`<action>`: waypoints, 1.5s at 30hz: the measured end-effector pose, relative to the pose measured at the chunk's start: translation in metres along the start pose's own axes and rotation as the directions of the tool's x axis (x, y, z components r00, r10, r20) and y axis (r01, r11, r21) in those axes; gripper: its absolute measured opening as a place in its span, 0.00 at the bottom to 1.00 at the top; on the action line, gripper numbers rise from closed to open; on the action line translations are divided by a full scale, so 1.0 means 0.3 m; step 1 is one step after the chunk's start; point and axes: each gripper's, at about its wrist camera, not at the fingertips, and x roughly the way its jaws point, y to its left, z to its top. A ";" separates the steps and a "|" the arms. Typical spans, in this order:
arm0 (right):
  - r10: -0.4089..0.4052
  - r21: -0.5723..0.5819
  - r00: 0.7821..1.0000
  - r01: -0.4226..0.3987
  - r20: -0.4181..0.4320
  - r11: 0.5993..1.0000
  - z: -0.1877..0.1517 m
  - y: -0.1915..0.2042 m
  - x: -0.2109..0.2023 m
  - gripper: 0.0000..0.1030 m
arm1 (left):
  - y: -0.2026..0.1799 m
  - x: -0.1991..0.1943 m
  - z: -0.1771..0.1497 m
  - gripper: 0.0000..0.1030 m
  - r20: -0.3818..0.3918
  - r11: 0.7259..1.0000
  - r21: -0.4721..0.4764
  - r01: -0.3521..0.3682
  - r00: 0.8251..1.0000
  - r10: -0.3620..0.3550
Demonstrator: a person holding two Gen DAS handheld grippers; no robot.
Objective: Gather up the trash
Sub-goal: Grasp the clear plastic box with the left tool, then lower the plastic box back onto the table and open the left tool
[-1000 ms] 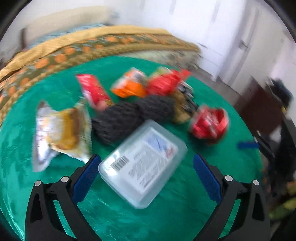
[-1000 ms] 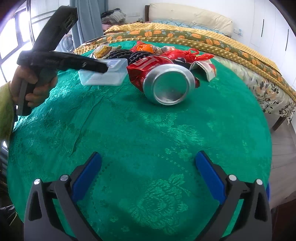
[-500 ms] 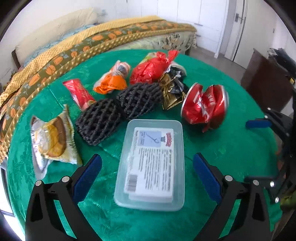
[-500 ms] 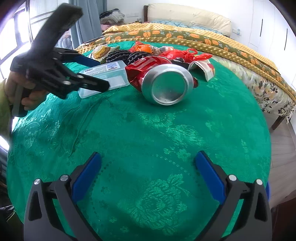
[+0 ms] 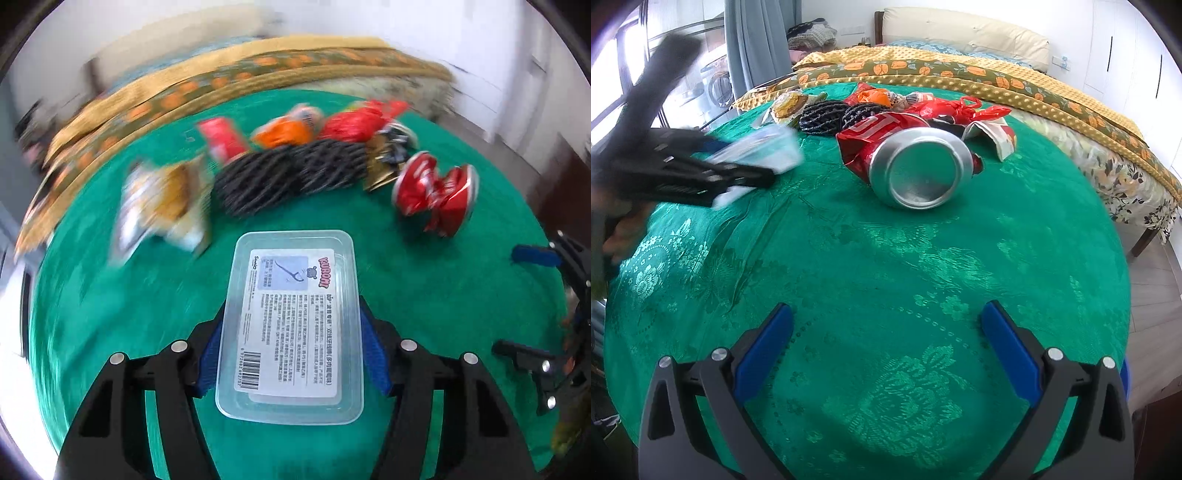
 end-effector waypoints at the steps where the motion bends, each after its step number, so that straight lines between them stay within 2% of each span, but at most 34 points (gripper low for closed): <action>1: 0.000 0.000 1.000 0.000 0.000 1.000 0.000 0.001 0.000 0.96 | 0.016 -0.015 -0.026 0.60 -0.002 0.999 -0.034 -0.014 1.000 0.014; 5: 0.000 0.000 1.000 0.000 0.000 1.000 0.000 0.000 0.000 0.95 | 0.075 -0.063 -0.129 0.61 -0.011 0.981 -0.174 -0.082 0.997 0.082; 8: 0.000 0.000 1.000 0.000 0.000 1.000 0.001 0.000 0.000 0.96 | 0.090 -0.087 -0.173 0.61 0.010 0.966 -0.233 -0.108 0.993 0.114; 10: 0.000 0.000 1.000 0.000 0.000 1.000 0.000 0.001 -0.001 0.96 | 0.083 -0.089 -0.184 0.62 0.012 0.963 -0.244 -0.115 0.992 0.122; 14: 0.001 0.003 1.000 -0.001 0.000 1.000 0.000 0.000 0.000 0.96 | 0.055 -0.082 -0.186 0.79 0.014 0.961 -0.233 -0.147 0.988 0.154; 17: 0.003 0.004 1.000 -0.003 -0.001 1.000 0.000 -0.002 0.001 0.96 | 0.069 -0.077 -0.190 0.87 0.002 0.954 -0.256 -0.153 0.987 0.159; 22: 0.007 0.007 1.000 -0.007 -0.006 1.000 0.000 -0.005 0.003 0.96 | 0.088 -0.066 -0.191 0.95 -0.018 0.943 -0.287 -0.168 0.985 0.170; 28: 0.011 -0.002 1.000 -0.011 -0.028 1.000 0.012 -0.003 0.008 0.96 | 0.095 -0.061 -0.193 0.96 -0.020 0.940 -0.297 -0.168 0.985 0.169; 32: -0.032 0.017 0.998 0.033 -0.059 0.999 0.075 0.026 0.029 0.96 | 0.095 -0.058 -0.194 0.96 -0.020 0.939 -0.300 -0.168 0.985 0.170; 36: -0.102 0.007 0.995 0.103 -0.010 0.995 0.178 0.053 0.052 0.96 | 0.096 -0.057 -0.192 0.96 -0.020 0.939 -0.301 -0.167 0.986 0.168; 38: -0.155 0.001 0.988 0.155 -0.008 0.988 0.225 0.036 0.082 0.96 | 0.096 -0.056 -0.192 0.96 -0.020 0.939 -0.301 -0.167 0.986 0.168; 41: -0.190 0.001 0.982 0.190 -0.010 0.982 0.263 -0.008 0.114 0.95 | 0.097 -0.056 -0.192 0.96 -0.020 0.939 -0.301 -0.166 0.986 0.168; 45: -0.245 0.032 0.969 0.245 0.005 0.969 0.259 -0.104 0.087 0.95 | 0.097 -0.055 -0.192 0.96 -0.020 0.939 -0.301 -0.167 0.985 0.169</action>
